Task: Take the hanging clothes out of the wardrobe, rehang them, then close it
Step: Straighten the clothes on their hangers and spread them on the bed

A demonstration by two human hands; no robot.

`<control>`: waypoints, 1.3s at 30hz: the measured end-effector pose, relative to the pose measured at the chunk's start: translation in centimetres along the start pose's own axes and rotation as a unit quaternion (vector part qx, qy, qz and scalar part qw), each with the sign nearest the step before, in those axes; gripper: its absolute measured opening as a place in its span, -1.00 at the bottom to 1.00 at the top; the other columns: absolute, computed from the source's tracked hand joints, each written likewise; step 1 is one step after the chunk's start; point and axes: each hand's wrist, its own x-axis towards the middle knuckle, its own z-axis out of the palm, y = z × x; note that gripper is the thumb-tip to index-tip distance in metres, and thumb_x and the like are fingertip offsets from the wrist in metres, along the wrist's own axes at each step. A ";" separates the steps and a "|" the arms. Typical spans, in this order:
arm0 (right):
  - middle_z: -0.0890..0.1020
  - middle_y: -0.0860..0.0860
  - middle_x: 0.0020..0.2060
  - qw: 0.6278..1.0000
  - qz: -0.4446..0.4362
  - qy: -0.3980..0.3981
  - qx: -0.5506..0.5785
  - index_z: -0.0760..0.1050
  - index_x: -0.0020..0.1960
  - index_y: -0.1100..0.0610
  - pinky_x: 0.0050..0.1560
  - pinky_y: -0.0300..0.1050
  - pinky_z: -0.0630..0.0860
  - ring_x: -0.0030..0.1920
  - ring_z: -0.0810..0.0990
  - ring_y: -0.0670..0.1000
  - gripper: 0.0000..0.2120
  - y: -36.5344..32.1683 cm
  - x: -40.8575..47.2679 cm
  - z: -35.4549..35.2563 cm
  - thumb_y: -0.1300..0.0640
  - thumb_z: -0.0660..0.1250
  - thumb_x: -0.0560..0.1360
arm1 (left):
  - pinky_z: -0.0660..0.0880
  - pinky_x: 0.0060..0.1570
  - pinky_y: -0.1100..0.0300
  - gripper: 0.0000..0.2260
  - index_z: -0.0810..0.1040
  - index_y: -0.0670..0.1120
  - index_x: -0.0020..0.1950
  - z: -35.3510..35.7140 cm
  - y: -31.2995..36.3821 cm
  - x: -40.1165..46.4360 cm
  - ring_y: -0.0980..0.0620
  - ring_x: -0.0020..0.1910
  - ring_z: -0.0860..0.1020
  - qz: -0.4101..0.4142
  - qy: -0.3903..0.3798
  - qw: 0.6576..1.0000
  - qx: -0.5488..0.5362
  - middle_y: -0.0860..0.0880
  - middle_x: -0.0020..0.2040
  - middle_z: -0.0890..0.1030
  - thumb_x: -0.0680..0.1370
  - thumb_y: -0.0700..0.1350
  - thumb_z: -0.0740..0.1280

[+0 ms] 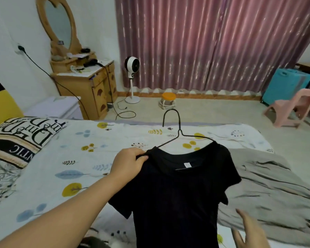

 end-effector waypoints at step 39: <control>0.63 0.24 0.07 0.955 -0.090 -0.215 -0.186 0.61 0.08 0.20 -0.07 0.28 0.55 0.15 0.56 0.23 -0.37 -0.4 2.9 32.4 -0.07 0.62 0.11 | 0.02 0.44 -0.15 -0.48 0.00 0.00 0.53 24.5 -28.1 5.1 -0.21 0.51 -0.01 -0.213 -0.218 0.912 0.274 -0.10 0.55 -0.04 0.62 0.17 -0.06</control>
